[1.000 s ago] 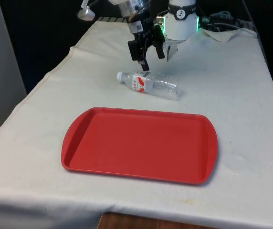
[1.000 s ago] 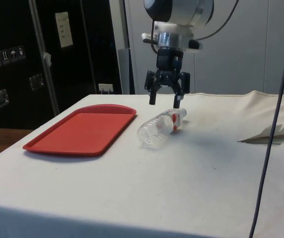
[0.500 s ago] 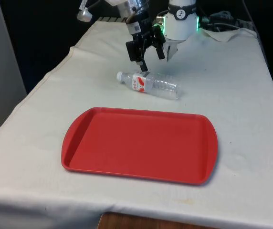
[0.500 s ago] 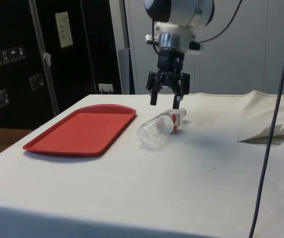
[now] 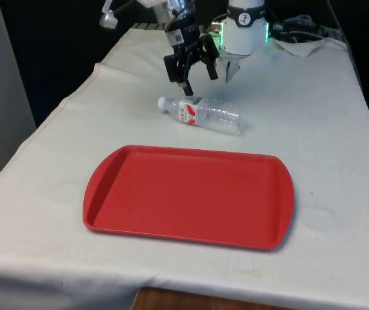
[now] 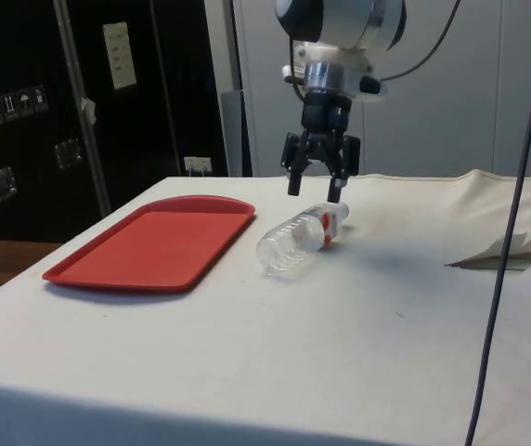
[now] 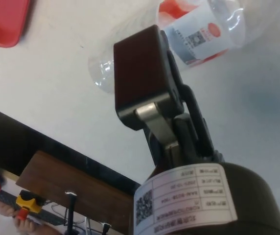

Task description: Place the bottle upright on the tray.

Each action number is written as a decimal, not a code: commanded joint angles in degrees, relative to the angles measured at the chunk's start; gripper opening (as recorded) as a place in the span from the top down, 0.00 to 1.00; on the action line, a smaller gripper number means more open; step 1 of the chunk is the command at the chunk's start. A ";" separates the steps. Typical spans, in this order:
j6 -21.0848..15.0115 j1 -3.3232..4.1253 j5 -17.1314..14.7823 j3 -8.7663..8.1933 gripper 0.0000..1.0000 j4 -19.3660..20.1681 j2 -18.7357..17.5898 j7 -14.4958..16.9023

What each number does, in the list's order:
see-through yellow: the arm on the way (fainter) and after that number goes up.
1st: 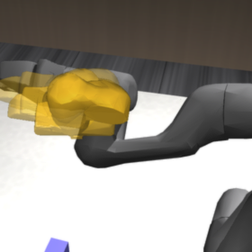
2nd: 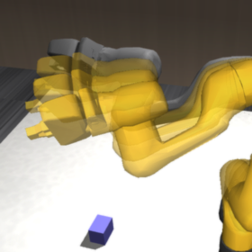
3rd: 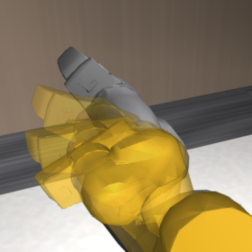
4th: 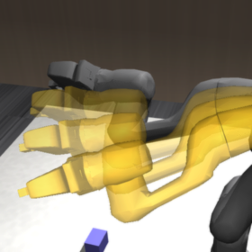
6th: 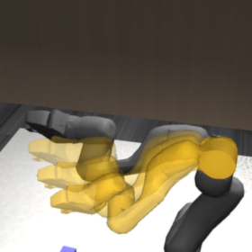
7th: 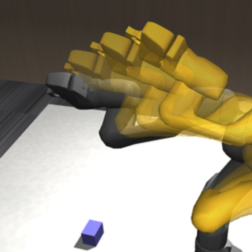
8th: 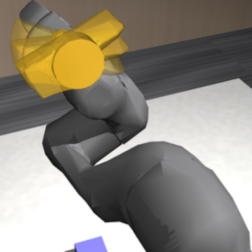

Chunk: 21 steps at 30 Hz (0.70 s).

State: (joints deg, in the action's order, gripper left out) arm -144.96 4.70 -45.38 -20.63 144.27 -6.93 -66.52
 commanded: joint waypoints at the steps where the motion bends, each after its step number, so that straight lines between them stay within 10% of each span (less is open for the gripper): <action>1: -0.06 -0.23 -0.52 -0.11 0.00 0.23 0.23 0.46; 21: 0.11 -0.17 -1.95 -3.15 0.00 2.86 1.95 4.87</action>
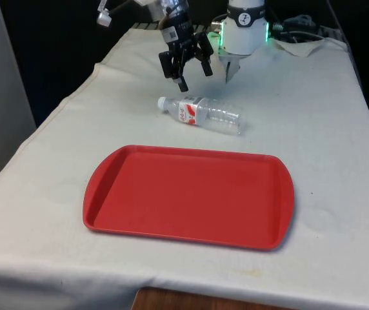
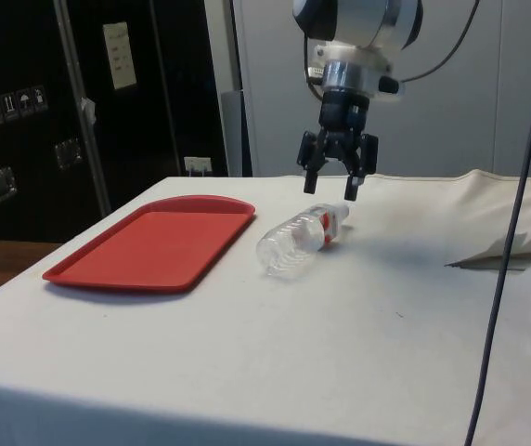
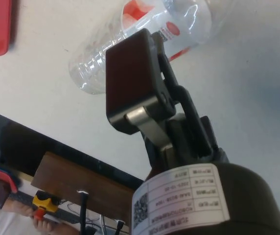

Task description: Place the bottle upright on the tray.

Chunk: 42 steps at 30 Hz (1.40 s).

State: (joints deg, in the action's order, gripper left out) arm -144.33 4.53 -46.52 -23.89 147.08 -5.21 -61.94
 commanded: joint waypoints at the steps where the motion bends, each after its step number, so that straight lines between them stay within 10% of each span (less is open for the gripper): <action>1: -0.57 0.06 -0.69 0.11 0.00 0.11 0.23 0.17; 13: -0.06 0.00 -0.92 -0.06 0.00 0.11 0.11 1.20; 42: 0.46 -0.29 -13.46 -0.23 0.00 -0.17 -0.69 21.14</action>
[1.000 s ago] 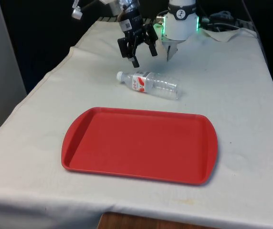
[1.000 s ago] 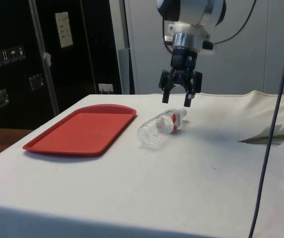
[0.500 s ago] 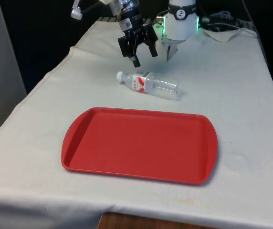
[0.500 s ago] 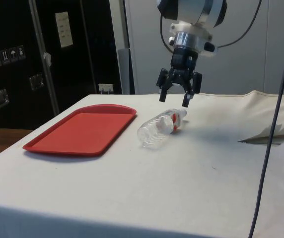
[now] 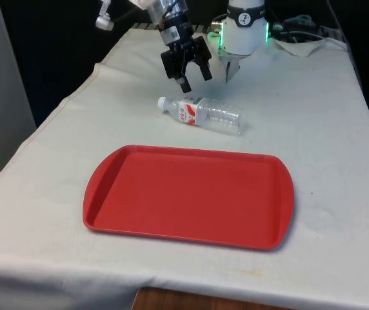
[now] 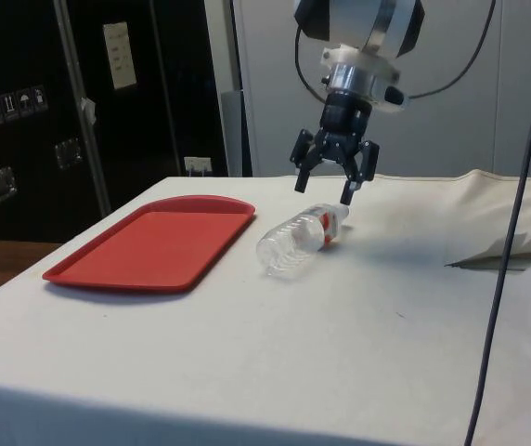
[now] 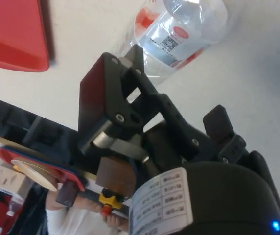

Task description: Place the bottle upright on the tray.

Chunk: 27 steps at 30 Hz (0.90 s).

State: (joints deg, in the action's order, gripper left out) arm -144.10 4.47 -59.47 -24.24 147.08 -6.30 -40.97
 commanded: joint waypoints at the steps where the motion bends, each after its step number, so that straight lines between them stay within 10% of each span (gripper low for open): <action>1: 0.46 -0.29 -1.26 -0.11 0.00 -0.29 0.23 1.72; 27: 6.65 -1.03 -7.62 -5.50 0.00 -4.93 -6.88 18.11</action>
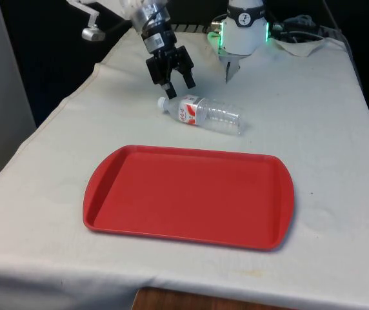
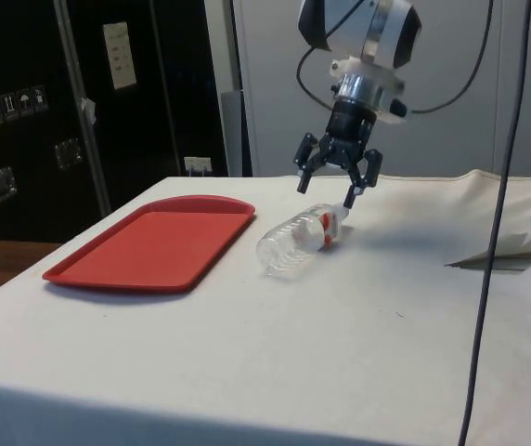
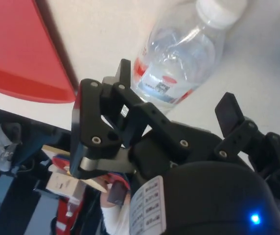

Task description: Place the bottle upright on the tray.

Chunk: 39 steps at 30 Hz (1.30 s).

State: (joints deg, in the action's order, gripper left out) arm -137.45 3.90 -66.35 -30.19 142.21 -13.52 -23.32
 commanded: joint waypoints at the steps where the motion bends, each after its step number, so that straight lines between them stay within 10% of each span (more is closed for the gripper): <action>1: 0.46 -0.46 -0.92 0.17 0.00 -0.29 -0.06 0.92; 19: 11.06 -0.86 -6.07 -4.87 0.00 -4.93 -7.68 7.56; 39: 13.75 -1.26 -6.76 -5.44 0.00 -5.50 -9.17 8.02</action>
State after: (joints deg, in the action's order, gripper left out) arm -124.16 3.09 -72.36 -35.92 136.99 -22.40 -15.76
